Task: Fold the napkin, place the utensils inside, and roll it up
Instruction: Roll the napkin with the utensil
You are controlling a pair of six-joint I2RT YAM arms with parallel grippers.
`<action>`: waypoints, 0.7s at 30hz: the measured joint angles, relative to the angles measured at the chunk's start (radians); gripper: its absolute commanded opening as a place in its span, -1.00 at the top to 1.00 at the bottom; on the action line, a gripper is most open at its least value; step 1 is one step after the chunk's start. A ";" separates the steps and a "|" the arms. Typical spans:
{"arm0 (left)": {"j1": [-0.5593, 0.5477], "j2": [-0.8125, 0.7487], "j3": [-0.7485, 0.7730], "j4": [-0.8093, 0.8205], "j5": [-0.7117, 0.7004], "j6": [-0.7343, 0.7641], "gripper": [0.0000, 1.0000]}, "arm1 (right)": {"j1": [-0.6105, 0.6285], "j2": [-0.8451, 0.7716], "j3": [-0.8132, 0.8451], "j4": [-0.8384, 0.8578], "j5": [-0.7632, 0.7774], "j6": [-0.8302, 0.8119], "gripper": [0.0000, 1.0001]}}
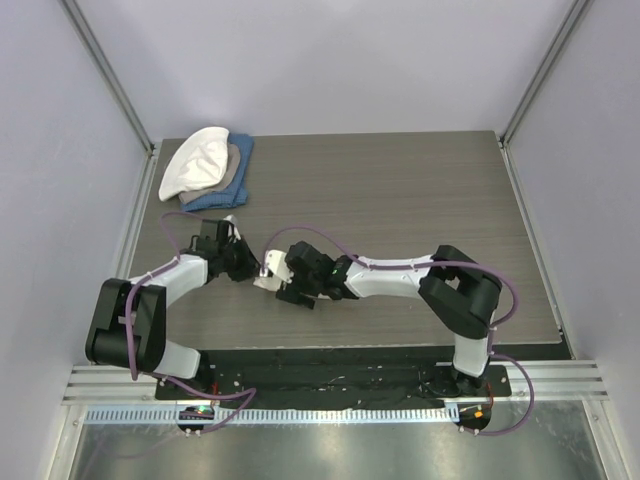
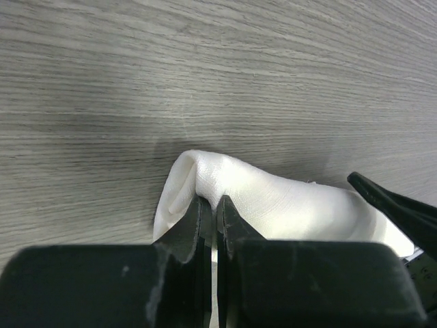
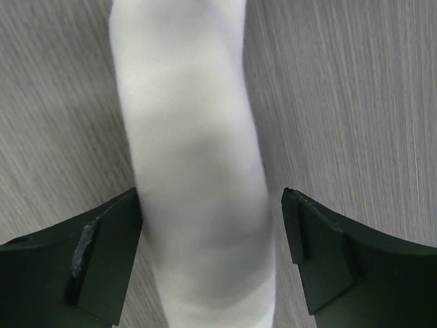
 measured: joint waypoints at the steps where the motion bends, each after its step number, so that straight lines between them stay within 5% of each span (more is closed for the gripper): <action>1: 0.000 0.000 0.000 0.000 0.002 0.000 0.75 | -0.008 0.008 0.015 -0.011 -0.016 0.006 -0.63; 5: 0.000 0.000 0.000 0.003 0.009 0.002 0.02 | -0.074 0.029 0.068 -0.082 -0.122 0.035 -0.27; 8: 0.000 -0.012 0.000 0.005 0.012 0.000 -0.28 | -0.133 0.060 0.115 -0.157 -0.253 0.068 -0.05; 21: 0.000 -0.143 -0.043 0.002 -0.018 0.005 -0.38 | -0.311 0.230 0.319 -0.332 -0.748 0.222 0.06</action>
